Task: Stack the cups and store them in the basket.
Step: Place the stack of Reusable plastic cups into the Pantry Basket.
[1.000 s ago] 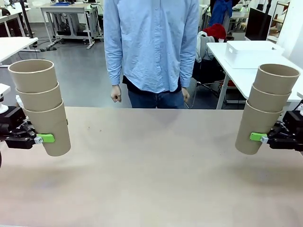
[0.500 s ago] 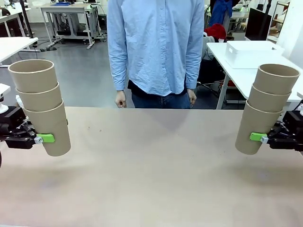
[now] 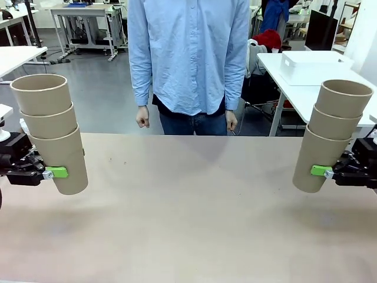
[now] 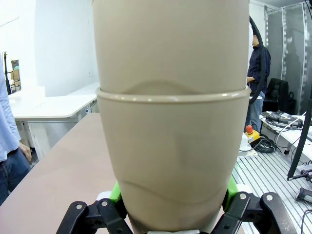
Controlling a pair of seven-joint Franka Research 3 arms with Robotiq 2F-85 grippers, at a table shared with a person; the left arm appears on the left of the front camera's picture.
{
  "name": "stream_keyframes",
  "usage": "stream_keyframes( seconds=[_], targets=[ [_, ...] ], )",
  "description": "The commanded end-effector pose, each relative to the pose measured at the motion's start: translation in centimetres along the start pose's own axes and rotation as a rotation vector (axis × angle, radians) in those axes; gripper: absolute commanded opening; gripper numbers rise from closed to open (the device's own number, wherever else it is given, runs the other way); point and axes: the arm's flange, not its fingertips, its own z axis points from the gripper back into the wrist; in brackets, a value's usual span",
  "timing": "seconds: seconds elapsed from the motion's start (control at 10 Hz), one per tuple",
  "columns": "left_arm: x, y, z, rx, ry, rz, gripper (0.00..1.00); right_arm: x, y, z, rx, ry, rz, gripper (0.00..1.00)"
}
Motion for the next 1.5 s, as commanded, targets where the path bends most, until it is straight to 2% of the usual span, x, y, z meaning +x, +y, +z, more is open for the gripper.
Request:
stream_keyframes(
  seconds=[0.0, 1.4],
  targets=[
    [0.25, -0.04, -0.08, -0.004, -0.011, -0.005, 0.85, 0.31, 0.0, 0.01, 0.0, 0.0, 0.007, 0.84],
    [0.25, -0.04, -0.08, -0.004, -0.011, -0.005, 0.85, 0.31, 0.0, 0.01, 0.0, 0.0, 0.007, 0.84]
  ],
)
